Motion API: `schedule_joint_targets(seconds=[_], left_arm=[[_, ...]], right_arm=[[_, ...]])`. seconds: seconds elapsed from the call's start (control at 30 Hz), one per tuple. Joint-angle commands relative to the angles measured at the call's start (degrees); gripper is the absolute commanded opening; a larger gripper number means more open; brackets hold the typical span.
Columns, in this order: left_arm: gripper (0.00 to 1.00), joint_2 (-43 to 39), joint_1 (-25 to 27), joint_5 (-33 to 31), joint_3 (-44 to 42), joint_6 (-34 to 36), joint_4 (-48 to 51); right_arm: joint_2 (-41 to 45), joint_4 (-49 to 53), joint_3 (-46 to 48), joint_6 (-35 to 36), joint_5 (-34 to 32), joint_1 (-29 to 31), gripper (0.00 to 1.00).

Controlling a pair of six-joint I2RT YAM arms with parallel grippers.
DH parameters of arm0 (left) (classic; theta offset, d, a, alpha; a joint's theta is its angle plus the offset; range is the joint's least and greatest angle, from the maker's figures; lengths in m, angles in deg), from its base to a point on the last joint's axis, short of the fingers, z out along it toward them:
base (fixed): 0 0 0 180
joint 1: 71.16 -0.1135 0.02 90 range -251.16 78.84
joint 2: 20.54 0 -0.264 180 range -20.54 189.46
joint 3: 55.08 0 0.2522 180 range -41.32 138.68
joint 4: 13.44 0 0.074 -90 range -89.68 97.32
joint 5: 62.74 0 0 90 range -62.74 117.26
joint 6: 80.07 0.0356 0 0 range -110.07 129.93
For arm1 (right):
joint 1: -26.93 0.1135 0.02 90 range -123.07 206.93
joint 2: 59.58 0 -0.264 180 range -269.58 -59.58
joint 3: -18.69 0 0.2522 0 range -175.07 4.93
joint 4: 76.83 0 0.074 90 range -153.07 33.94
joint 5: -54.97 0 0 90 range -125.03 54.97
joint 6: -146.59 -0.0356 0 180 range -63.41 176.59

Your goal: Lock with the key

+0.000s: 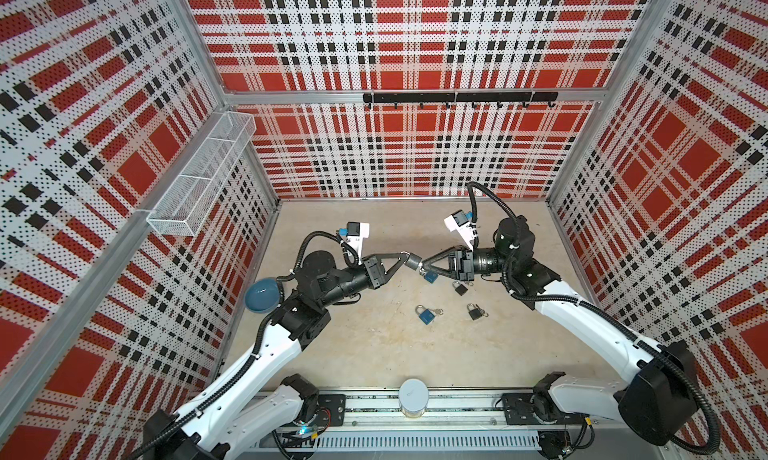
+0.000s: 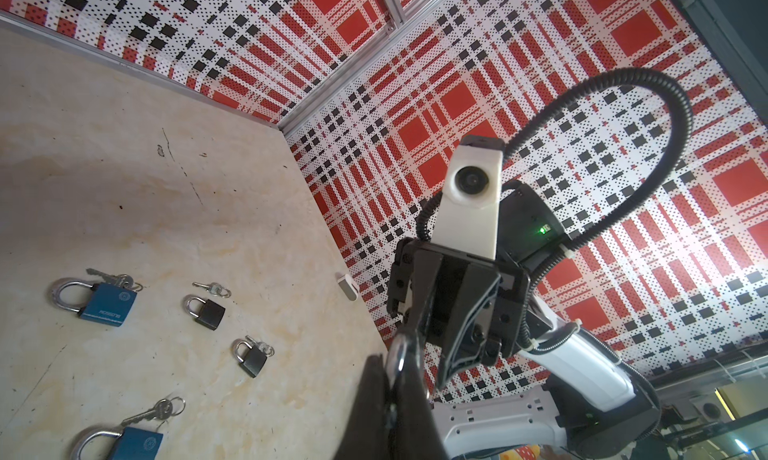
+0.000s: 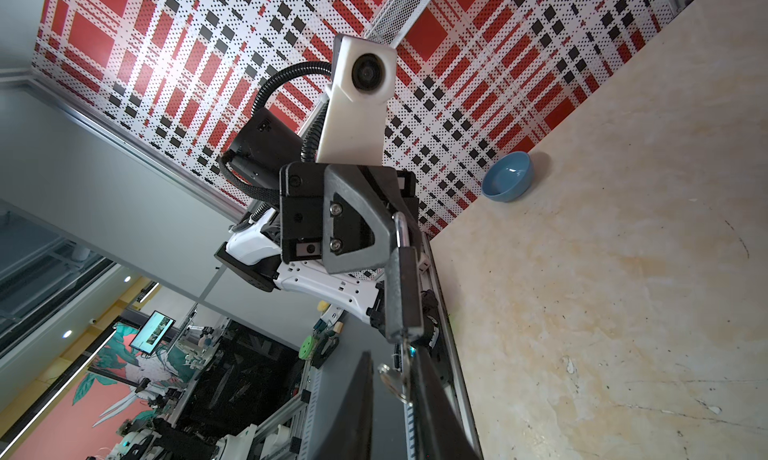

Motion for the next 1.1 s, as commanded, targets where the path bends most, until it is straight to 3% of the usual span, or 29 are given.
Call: schedule_joint_targets(seconds=[0.0,0.13,0.27,0.4,0.83,1.07], left_arm=[[0.0,0.11,-0.84,-2.12,0.25,0.01,0.95],[0.0,0.14,-0.86,-2.12,0.2,-0.03,0.85],[0.0,0.14,-0.88,-2.34,0.16,0.06,0.76],[0.0,-0.36,-1.55,-2.59,0.03,0.28,0.84],[0.0,-3.99,-10.97,2.38,0.28,-1.61,1.45],[0.0,-1.71,-11.74,0.5,-1.24,6.0,16.61]], right_arm=[[-0.44,-6.52,-1.01,-0.96,3.26,0.27,0.14],[-1.26,-7.71,-1.01,-1.9,3.62,0.26,0.11],[-1.9,-9.46,-0.85,-3.3,4.09,0.21,0.0],[-2.15,-12.26,0.23,-5.47,4.52,0.16,0.0],[0.17,-14.77,4.18,-7.89,4.07,-3.52,0.0],[2.75,-9.74,5.04,-5.83,1.77,-8.04,0.0]])
